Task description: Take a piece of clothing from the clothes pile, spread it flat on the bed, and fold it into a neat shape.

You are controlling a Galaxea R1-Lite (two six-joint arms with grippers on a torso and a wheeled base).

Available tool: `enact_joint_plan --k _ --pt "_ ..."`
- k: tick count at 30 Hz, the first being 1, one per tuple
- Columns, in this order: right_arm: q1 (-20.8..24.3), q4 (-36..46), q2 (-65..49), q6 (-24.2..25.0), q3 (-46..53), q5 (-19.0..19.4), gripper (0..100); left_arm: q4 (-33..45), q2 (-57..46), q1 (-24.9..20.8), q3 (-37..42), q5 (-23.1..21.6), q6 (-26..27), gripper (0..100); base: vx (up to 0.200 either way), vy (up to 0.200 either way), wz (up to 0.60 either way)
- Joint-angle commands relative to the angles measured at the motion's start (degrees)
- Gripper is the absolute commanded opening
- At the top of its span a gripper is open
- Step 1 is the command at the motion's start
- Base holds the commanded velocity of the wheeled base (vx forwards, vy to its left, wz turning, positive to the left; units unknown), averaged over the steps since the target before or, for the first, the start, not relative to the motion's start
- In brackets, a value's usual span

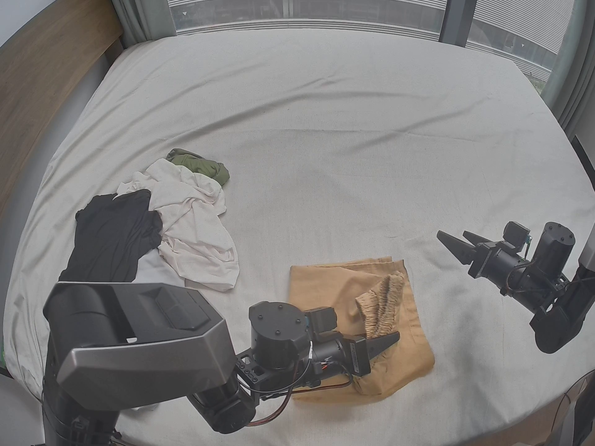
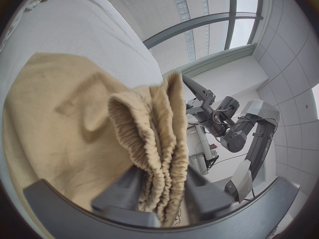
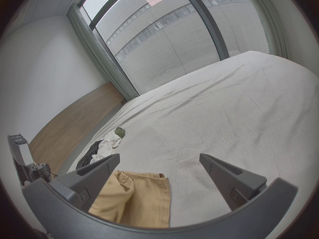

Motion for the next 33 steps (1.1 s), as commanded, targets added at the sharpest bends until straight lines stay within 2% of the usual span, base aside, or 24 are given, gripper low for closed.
enact_joint_plan --k 1,4,10,20,22,26,27,33 --pt "0.05 -0.02 -0.02 0.01 -0.01 0.03 100 0.0 0.01 -0.16 -0.71 0.32 0.0 100 0.0 0.0 0.0" --pt "0.05 -0.02 -0.02 0.01 -0.01 0.03 100 -0.08 0.01 -0.34 -0.89 1.99 0.09 100 0.0 0.0 0.0" --pt "0.05 -0.02 0.15 0.01 0.17 0.03 100 -0.87 -0.78 0.19 0.17 2.6 0.44 100 0.0 0.0 0.0" --pt "-0.04 -0.02 0.15 0.01 0.43 0.03 100 -2.63 -10.44 3.97 9.92 4.1 1.41 100 0.0 0.0 0.0" --pt "-0.13 0.07 -0.02 -0.08 0.87 0.12 100 -3.6 -13.08 5.9 12.3 4.01 2.11 100 0.0 0.0 0.0" --pt "-0.04 0.16 -0.2 -0.26 2.98 0.56 100 -6.76 -20.46 13.11 16.51 3.22 2.37 100 0.0 0.0 0.0" --pt "-0.04 0.16 -0.2 -0.26 2.98 0.56 100 -6.76 -20.46 13.11 16.51 3.22 2.37 100 0.0 0.0 0.0" --pt "0.31 0.34 -1.17 -0.69 5.27 0.65 100 -6.76 -29.52 21.81 23.72 -0.82 2.55 100 0.0 0.0 0.0"
